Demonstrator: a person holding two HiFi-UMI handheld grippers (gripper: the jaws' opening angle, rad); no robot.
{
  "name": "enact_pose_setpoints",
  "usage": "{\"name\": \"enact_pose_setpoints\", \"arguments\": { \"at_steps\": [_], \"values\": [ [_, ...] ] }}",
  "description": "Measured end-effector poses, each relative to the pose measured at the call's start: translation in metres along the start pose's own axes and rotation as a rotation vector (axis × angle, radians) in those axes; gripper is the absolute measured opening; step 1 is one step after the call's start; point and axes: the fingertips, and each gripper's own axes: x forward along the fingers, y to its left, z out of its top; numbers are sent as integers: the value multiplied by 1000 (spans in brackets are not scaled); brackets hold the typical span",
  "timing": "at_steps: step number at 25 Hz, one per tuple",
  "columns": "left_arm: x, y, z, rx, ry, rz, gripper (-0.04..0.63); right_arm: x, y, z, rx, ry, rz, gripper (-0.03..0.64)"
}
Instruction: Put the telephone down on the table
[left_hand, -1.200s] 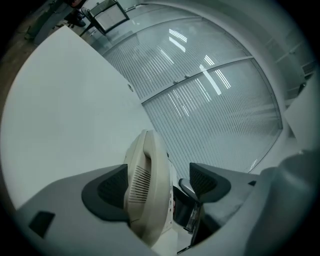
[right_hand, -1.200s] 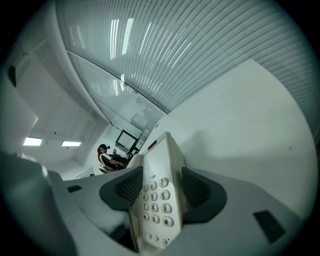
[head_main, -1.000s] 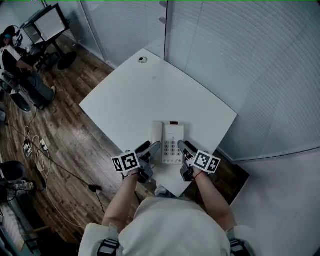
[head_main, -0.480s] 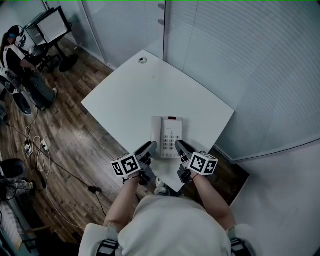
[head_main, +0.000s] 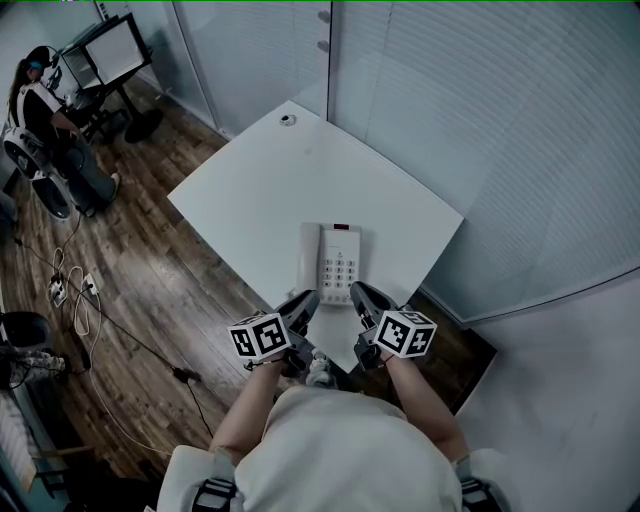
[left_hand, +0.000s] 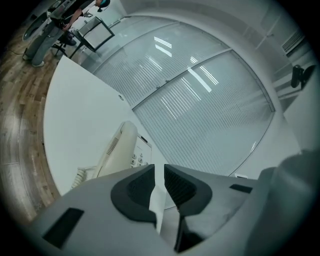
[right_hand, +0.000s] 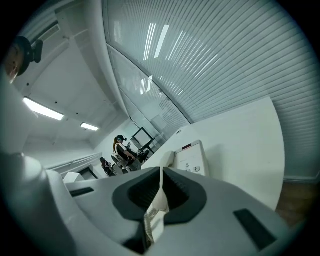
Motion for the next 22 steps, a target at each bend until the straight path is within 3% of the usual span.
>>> {"name": "enact_pose_setpoints", "arguments": {
  "at_steps": [22],
  "values": [
    [-44, -75, -58, 60, -12, -15, 64, -97, 38, -21, -78, -35, 37, 31]
  ]
}}
